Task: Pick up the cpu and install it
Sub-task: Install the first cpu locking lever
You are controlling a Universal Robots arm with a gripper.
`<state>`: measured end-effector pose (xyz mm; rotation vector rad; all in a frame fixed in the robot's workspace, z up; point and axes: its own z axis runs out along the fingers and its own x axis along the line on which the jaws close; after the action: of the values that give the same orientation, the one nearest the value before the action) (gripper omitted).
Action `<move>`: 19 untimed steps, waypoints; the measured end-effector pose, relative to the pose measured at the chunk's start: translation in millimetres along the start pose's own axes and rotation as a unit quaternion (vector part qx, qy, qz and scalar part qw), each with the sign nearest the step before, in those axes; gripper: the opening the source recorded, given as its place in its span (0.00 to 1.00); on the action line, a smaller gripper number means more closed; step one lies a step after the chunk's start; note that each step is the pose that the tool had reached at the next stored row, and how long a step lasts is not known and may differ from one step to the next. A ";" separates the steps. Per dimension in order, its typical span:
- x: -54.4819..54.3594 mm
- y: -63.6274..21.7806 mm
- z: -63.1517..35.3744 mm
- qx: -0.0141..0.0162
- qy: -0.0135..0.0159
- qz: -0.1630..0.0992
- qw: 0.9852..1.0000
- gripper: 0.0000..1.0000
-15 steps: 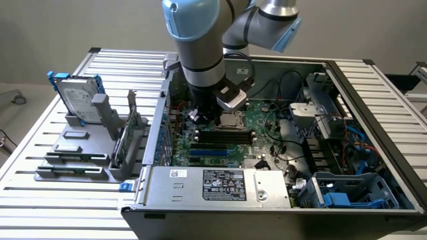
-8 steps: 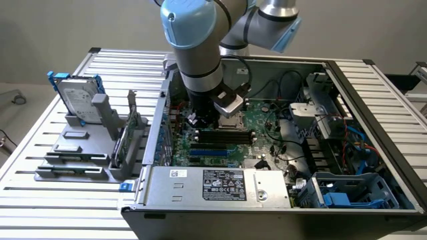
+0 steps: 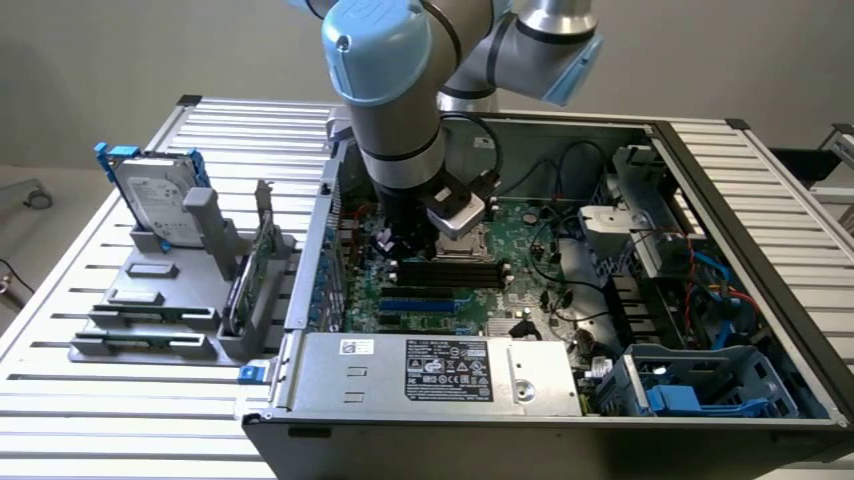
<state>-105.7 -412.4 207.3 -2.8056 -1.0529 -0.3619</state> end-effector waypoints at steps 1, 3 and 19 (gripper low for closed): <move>-0.1 -0.3 0.3 0.001 0.000 0.000 1.000 0.11; -0.5 -0.9 0.9 0.002 -0.001 0.000 1.000 0.11; 0.5 -6.8 10.8 0.003 -0.002 0.001 1.000 0.11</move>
<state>-107.9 -404.8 197.2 -2.8028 -1.0502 -0.3508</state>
